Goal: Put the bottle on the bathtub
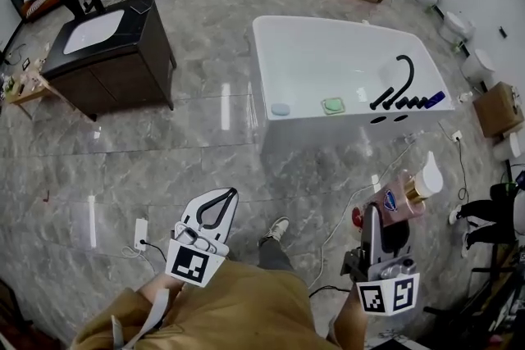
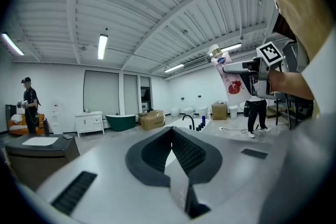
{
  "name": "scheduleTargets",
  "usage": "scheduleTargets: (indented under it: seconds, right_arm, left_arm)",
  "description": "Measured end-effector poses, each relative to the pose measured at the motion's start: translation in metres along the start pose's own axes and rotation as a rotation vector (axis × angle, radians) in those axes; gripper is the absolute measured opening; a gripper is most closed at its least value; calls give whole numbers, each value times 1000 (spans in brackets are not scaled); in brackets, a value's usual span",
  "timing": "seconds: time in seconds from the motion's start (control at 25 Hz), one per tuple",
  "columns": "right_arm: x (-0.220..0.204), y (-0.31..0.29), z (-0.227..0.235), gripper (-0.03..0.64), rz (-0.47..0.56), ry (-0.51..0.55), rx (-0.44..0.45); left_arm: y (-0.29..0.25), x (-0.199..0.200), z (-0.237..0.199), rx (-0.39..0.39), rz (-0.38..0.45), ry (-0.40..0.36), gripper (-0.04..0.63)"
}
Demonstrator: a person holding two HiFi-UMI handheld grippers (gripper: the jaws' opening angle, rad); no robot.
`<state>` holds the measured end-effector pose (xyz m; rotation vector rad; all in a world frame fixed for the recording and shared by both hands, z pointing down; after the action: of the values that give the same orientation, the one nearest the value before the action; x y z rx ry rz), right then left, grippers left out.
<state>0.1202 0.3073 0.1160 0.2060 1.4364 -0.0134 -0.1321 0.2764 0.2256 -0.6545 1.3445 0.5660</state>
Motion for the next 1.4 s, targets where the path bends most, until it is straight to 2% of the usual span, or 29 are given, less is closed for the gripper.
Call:
scheduleTargets:
  seconds: [0.24,0.44,0.56,0.68,0.84,1.0,1.12,1.24,1.4]
  right_arm:
    - [-2,-69,65,236,-14,-6,41]
    - [-3,-116,105,236,-13,-6,95]
    - [-5,-138,116,236,-12,-17,118]
    - [-9,-152,117,236,-22,-25,134]
    - [-19,-172,115,236,-48,-26,144]
    - [-26,-198,107,236,-56,-10,122]
    - [-31,-218,98,236,-57,-5,87]
    - [-33,-235,91,236,-69,17,61]
    - [-42,-259,90,236,-85,47,28]
  left_arm:
    - [-93,23,-13,32,-2,-15,8]
    - [-144,34,-11,66,-11,-19,8]
    - [-161,40,-12,86,-10,-12,8]
    - [-167,44,-19,92,-16,-56,8]
    - [-174,35,-40,129,-23,9,8]
    - [-189,32,-67,93,-11,-17,8]
    - [-199,30,-92,62,-1,-2,8]
    - [-210,33,-118,15,0,-59,8]
    - [-227,30,-138,-21,-14,-64,8]
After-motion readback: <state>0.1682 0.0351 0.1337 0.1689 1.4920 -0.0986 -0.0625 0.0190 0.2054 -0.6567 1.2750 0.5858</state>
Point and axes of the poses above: the fingertips, and each gripper's own axes: y backward along the fingers, z to its right, x out of its top, the point moved 1 cm from there along y, backward along the fingers, and after that the axes turned 8 degrees about -x, right-handed, at the moved point
